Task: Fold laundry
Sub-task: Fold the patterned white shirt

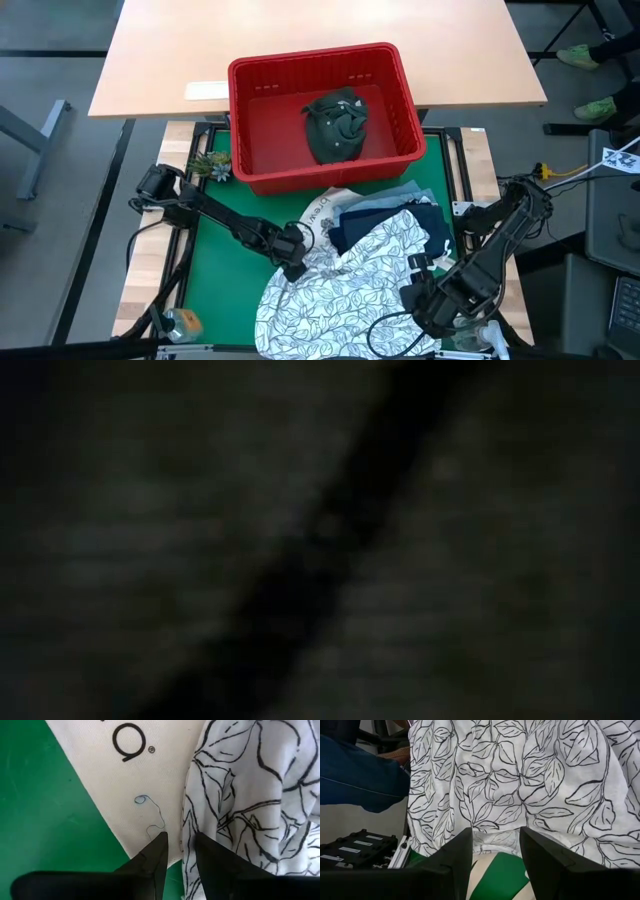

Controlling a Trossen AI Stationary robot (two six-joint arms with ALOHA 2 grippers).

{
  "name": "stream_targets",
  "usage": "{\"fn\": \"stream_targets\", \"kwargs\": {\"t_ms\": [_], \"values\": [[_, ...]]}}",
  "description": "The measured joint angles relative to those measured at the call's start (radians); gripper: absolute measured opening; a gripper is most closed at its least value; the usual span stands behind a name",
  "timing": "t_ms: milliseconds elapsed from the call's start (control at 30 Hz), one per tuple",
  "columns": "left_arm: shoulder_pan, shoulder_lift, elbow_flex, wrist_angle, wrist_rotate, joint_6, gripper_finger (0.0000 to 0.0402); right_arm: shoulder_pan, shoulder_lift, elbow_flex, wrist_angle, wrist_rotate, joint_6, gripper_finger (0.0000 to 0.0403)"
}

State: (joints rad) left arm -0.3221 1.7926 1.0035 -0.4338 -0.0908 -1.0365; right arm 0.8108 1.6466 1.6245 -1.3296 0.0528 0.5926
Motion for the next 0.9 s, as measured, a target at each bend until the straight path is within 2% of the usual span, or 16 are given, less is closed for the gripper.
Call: {"fn": "stream_targets", "kwargs": {"t_ms": [233, 533, 700, 900], "values": [[0.001, -0.006, 0.000, 0.011, 0.065, -0.001, 0.0056, 0.000, 0.000, 0.000, 0.002, 0.000, 0.000, 0.0163], [0.004, -0.006, 0.000, 0.014, 0.069, -0.006, 0.0016, 0.000, 0.000, 0.000, 0.004, 0.000, 0.000, 0.0163], [0.006, -0.006, 0.000, 0.060, 0.121, -0.001, 0.0035, 0.000, 0.000, 0.000, 0.004, 0.000, 0.000, 0.0163], [0.006, -0.006, 0.000, 0.088, 0.141, 0.000, 0.0095, 0.000, 0.000, 0.000, 0.004, 0.000, 0.000, 0.0163]]}}
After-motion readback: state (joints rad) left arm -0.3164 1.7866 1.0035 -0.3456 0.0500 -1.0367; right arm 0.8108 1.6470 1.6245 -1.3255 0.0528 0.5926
